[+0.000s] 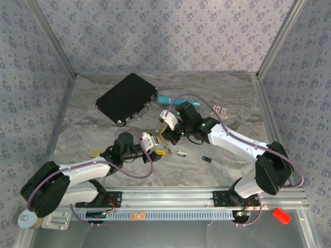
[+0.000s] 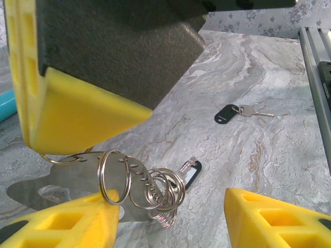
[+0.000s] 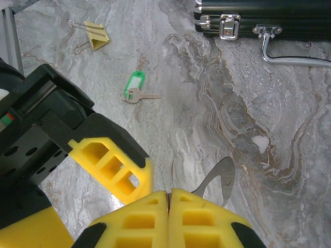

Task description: Put the keys on the keyring

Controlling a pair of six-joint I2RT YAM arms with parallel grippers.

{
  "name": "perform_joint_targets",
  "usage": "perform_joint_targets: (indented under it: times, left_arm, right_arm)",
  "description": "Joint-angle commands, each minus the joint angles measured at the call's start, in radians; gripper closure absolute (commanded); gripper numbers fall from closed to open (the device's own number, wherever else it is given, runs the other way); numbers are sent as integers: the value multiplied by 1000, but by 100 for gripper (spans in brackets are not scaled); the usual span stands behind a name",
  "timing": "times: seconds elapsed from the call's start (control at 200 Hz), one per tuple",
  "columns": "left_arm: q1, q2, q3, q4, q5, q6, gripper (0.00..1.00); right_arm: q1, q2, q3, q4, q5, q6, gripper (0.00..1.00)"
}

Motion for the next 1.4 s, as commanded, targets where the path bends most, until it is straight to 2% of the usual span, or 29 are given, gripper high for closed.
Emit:
perform_joint_targets:
  times: [0.0, 0.19, 0.525, 0.625, 0.72, 0.88, 1.064, 1.394]
  left_arm:
    - [-6, -42, 22, 18, 11, 12, 46]
    - [-30, -80, 25, -44, -75, 69, 48]
    - [-84, -65, 41, -71, 28, 117, 49]
    - [-86, -95, 21, -60, -8, 124, 49]
    - [-65, -157, 1, -86, -68, 133, 50]
    - [45, -208, 3, -123, -97, 69, 62]
    - [112, -172, 37, -108, 1, 6, 62]
    - [116, -154, 48, -99, 150, -5, 63]
  right_arm:
    - [7, 5, 12, 11, 17, -6, 100]
    - [8, 10, 13, 13, 20, -2, 100]
    - [8, 12, 17, 14, 17, 3, 100]
    - [6, 5, 17, 7, 11, -4, 100]
    - [-3, -7, 9, -1, -1, -24, 100]
    - [-21, -18, 1, -27, -100, -95, 100]
    - [-24, -32, -13, -43, -182, -196, 100]
    - [-36, -57, -21, -40, -248, -267, 100]
